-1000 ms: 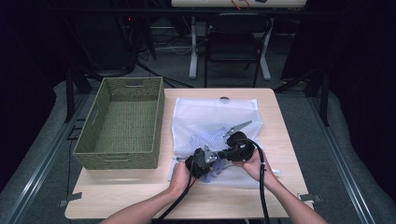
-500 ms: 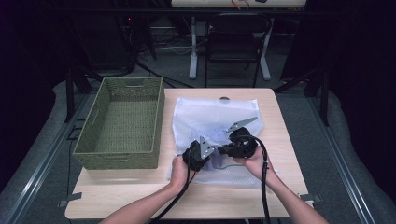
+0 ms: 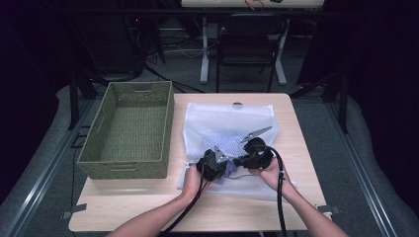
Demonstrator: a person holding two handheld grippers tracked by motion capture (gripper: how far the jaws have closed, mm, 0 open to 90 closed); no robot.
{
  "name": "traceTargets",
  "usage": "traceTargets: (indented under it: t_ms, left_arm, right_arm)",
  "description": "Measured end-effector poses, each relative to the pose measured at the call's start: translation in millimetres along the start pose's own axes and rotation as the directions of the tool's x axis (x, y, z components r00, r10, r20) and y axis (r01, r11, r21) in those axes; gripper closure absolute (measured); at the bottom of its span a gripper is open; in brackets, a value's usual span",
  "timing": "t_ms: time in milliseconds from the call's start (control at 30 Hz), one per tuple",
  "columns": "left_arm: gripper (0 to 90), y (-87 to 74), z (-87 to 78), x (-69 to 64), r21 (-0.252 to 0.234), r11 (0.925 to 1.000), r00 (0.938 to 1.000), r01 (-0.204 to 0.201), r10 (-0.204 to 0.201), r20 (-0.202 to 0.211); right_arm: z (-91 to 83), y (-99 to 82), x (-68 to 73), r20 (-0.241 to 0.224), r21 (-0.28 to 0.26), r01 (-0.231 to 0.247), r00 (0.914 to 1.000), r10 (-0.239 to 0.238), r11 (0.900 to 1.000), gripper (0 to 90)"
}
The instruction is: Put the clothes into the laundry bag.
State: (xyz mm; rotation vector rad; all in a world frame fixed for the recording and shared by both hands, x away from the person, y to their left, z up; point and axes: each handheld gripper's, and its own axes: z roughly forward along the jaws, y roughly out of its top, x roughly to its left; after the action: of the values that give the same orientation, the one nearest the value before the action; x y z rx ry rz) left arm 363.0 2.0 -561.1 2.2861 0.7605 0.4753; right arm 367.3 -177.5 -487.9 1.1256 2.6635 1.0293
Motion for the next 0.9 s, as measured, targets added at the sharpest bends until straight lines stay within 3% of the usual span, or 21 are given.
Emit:
traceTargets:
  t_ms: [200,333,467,567,633,767,900]
  left_arm:
    - [58.1,3.1,-28.6,-0.4,0.008,0.9996,0.9972,-0.026,0.025,0.071]
    - [51.7,0.2,-43.7,1.0,0.015,0.9994,0.9959,-0.031,0.029,0.086]
    - [50.1,-9.5,-36.6,-1.5,0.073,0.9953,0.9942,-0.063,0.056,0.091]
    - [57.8,-13.9,-21.7,-2.0,0.117,0.9895,0.9924,-0.085,0.074,0.099]
    - [66.5,-13.7,-16.2,-2.9,0.107,0.9903,0.9926,-0.088,0.078,0.093]
    - [88.0,-7.2,-14.4,-2.4,0.03,0.9968,0.9953,-0.074,0.072,0.065]
    - [88.9,1.8,-18.1,-1.6,-0.066,0.997,0.9992,-0.039,0.04,0.006]
  right_arm:
    - [-2.5,-0.2,-0.6,0.003,-0.003,-0.003,1.0,0.003,1.0,87.3]
    - [-2.3,0.3,-0.2,0.001,0.001,0.003,1.0,-0.003,1.0,87.2]
    - [-0.6,0.6,0.6,0.001,0.012,0.008,1.0,-0.008,0.9999,87.2]
    - [1.3,1.0,1.2,-0.004,0.014,0.009,1.0,-0.009,0.9999,87.2]
    - [1.1,0.9,2.0,0.0,0.012,0.008,1.0,-0.008,0.9999,87.2]
    - [-1.2,1.6,2.4,-0.005,0.005,0.012,0.9999,-0.012,0.9999,87.2]
    - [-3.7,3.8,5.5,-0.008,-0.013,0.007,0.9999,-0.007,0.9999,87.2]
